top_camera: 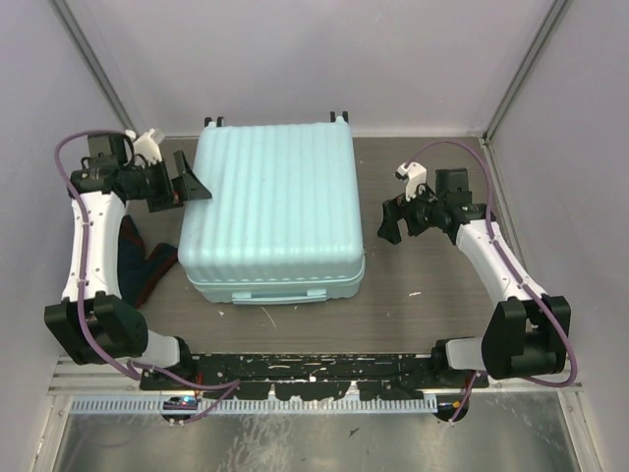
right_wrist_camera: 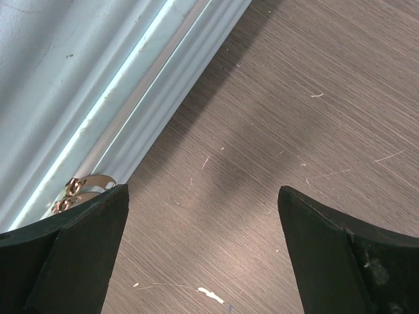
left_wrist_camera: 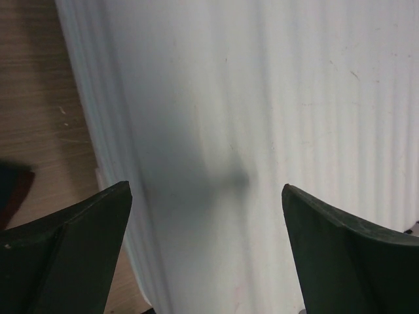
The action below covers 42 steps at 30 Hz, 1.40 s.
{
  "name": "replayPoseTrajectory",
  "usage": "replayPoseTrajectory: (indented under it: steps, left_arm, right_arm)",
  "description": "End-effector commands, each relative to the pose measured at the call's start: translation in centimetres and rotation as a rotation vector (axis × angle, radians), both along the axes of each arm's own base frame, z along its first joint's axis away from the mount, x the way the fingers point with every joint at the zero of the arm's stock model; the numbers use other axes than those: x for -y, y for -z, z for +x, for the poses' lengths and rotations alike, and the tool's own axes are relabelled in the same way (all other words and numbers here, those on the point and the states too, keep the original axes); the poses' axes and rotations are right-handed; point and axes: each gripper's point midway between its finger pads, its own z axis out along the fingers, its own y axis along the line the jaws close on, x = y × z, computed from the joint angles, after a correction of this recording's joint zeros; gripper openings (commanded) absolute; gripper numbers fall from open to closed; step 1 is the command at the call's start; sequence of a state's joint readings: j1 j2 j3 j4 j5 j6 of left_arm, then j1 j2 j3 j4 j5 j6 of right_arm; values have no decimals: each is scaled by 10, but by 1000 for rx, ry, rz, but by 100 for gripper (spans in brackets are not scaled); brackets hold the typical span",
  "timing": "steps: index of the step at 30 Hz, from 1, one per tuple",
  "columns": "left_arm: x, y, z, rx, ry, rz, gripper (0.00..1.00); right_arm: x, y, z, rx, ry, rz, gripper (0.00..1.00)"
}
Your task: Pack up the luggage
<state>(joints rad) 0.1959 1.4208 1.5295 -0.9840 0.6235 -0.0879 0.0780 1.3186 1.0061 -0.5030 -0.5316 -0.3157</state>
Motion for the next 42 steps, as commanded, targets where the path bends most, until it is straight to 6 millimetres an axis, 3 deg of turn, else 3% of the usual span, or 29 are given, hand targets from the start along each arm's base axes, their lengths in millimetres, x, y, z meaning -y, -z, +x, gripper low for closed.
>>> replayPoseTrajectory:
  steps: [1, 9, 17, 21, 23, 26, 32, 37, 40, 42]
  left_arm:
    - [40, 5, -9, -43, 105, -172, 98]
    - [114, 8, -1, 2, 297, -168, 99]
    - [157, 13, -4, 19, 447, -94, 98]
    - [162, 12, -1, 19, 448, -88, 99]
    - [155, 7, 1, 44, 444, -38, 98]
    - [127, -3, 8, 66, 400, 34, 98]
    - [65, -35, 27, 41, 268, 73, 98]
    - [-3, -57, 49, 74, 76, 67, 98]
    - [-39, -50, 54, 59, -11, 96, 98]
    - [-58, -37, 55, 20, -51, 117, 98]
  right_arm:
    - [4, -15, 8, 58, -12, -25, 100]
    - [16, -14, -3, 58, -5, -43, 100]
    - [22, -12, -19, 63, -1, -47, 100]
    - [25, -13, -27, 62, 10, -54, 100]
    - [29, -14, -29, 56, 19, -59, 100]
    - [39, -26, -30, 49, 48, -44, 100]
    - [70, -69, -10, 65, 162, 42, 100]
    - [102, -111, 16, 98, 259, 123, 100]
    - [119, -127, 30, 88, 310, 206, 100]
    - [127, -124, 38, 64, 337, 250, 100]
